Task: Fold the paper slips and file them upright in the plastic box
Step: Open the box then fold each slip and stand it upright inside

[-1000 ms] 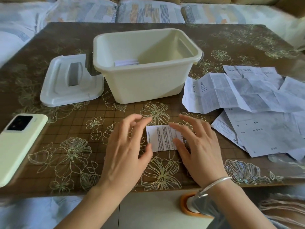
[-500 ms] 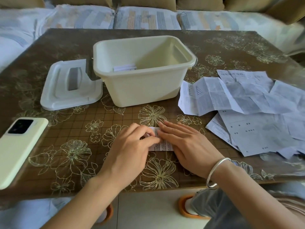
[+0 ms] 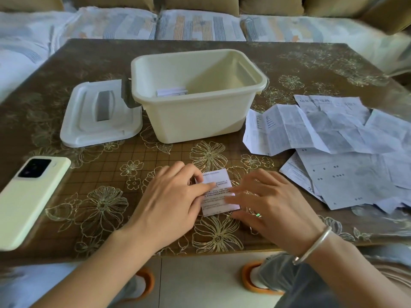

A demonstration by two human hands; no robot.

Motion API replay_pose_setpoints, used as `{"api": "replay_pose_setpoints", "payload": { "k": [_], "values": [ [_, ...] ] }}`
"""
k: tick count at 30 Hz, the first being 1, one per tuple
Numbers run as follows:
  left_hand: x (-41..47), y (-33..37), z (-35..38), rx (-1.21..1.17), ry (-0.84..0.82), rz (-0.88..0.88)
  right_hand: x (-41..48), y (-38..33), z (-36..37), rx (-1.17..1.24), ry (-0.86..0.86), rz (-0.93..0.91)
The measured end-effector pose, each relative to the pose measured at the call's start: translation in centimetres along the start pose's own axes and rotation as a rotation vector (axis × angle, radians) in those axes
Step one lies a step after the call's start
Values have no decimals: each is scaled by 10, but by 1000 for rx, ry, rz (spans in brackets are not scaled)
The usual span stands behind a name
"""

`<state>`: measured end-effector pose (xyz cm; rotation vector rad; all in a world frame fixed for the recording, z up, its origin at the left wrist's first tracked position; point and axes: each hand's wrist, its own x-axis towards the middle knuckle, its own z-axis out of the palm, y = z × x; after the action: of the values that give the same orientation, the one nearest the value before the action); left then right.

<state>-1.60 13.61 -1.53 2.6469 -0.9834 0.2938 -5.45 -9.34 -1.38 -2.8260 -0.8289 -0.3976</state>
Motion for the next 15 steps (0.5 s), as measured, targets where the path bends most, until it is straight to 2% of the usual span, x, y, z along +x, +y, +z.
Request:
{"api": "replay_pose_setpoints", "payload": {
  "k": [2, 5, 8, 15],
  "values": [
    [-2, 0, 1, -11, -1, -11, 6, 1, 3, -8, 9, 19],
    [-2, -2, 0, -8, -8, -26, 11, 3, 8, -8, 34, -47],
    [-7, -5, -2, -34, -19, -24, 7, -1, 15, 78, 59, -86],
    [-8, -9, -6, -140, -62, -85, 9, -14, 17, 258, 202, 178]
  ]
}}
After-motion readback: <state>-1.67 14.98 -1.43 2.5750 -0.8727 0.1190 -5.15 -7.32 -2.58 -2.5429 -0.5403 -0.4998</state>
